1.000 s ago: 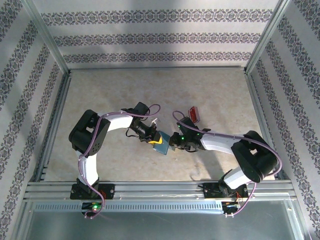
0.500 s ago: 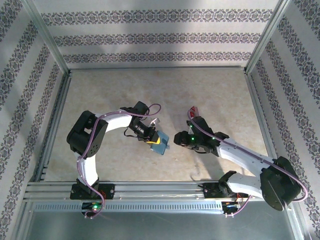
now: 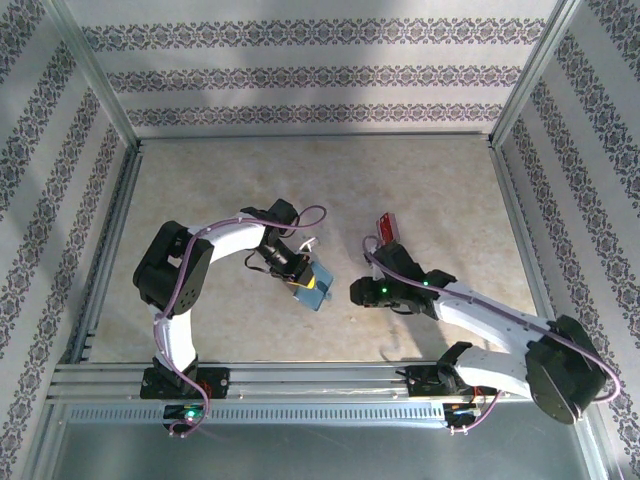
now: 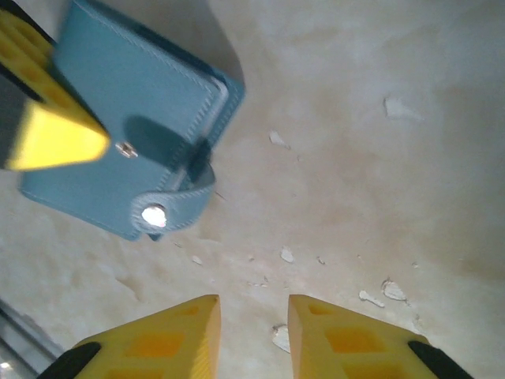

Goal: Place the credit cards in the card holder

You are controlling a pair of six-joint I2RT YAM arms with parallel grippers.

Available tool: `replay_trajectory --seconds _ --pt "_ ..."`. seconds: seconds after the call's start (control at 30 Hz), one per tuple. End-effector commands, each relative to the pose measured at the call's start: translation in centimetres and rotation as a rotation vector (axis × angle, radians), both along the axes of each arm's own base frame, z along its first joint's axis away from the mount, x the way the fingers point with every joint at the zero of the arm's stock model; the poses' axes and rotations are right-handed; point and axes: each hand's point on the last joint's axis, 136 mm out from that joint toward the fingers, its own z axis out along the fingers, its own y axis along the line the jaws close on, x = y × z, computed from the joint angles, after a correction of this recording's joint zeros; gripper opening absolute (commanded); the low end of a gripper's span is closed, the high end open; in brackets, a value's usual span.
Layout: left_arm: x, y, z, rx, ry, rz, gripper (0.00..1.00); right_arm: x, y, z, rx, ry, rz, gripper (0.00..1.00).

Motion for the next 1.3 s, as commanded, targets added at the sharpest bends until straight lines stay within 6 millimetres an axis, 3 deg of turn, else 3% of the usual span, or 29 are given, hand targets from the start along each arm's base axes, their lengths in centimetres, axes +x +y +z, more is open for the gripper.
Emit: replay_trajectory --seconds 0.0,0.43,0.87,1.1,1.27 --pt "-0.6 1.2 -0.6 0.076 -0.017 -0.03 0.0 -1.0 1.0 -1.7 -0.027 0.021 0.079 0.27" --pt "-1.1 0.1 -1.1 0.021 0.08 0.031 0.0 1.8 7.4 -1.9 0.18 0.042 0.061 0.16" --pt "-1.3 0.2 -1.0 0.014 0.072 0.047 0.0 2.5 9.0 -1.5 0.314 0.056 0.019 0.15" --pt "-1.2 0.4 -1.2 0.02 0.05 0.042 0.0 1.8 8.2 -2.2 0.293 0.078 0.011 0.15" --pt "-0.9 0.7 -1.6 0.034 0.053 0.05 0.0 1.2 7.6 -1.4 0.298 0.07 0.011 0.15"
